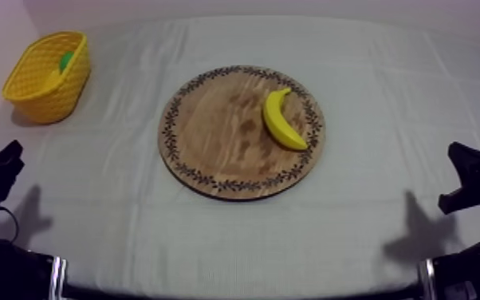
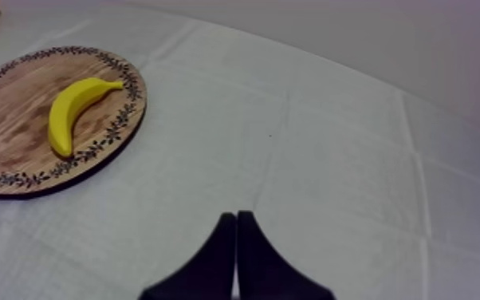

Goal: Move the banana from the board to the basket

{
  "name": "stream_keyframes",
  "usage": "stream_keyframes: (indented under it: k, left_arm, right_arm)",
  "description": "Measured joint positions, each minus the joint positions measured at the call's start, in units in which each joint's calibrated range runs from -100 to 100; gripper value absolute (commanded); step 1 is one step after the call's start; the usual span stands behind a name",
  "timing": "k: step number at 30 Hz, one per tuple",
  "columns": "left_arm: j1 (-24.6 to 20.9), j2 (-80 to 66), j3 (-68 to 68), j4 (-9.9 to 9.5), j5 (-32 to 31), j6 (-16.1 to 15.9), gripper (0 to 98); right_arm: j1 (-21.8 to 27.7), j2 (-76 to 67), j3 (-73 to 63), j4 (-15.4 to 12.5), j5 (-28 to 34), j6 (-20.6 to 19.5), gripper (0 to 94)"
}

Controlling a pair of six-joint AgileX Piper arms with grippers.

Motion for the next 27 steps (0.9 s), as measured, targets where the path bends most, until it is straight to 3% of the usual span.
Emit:
stream_keyframes:
  k: [3,7,14,18,23,27]
  left_arm:
    - [0.7,-0.3,-0.3,-0.32,0.5,-0.5,0.0]
    - [3.1,-0.3,-0.3,-0.32,0.9,-3.7,0.0]
    - [3.4,0.0,-0.1,-1.38,-0.2,-14.9,0.0]
    - [3.7,1.6,-1.5,-2.32,-2.9,-19.3,0.1]
    - [4.0,6.5,-7.6,-2.08,-3.9,-20.8,1.4]
    - [4.6,12.2,-15.7,-0.85,-3.6,-18.9,2.2]
  right_arm:
    - [0.0,0.0,0.0,0.0,-0.1,0.0,0.3]
    - [0.0,0.0,0.0,0.0,-0.1,0.0,0.3]
    - [0.0,0.0,0.0,0.0,-0.1,0.0,0.3]
    - [0.0,0.0,0.0,0.0,-0.1,0.0,0.3]
    - [0.0,0.0,0.0,0.0,-0.1,0.0,0.3]
    - [0.0,0.0,0.0,0.0,-0.1,0.0,0.3]
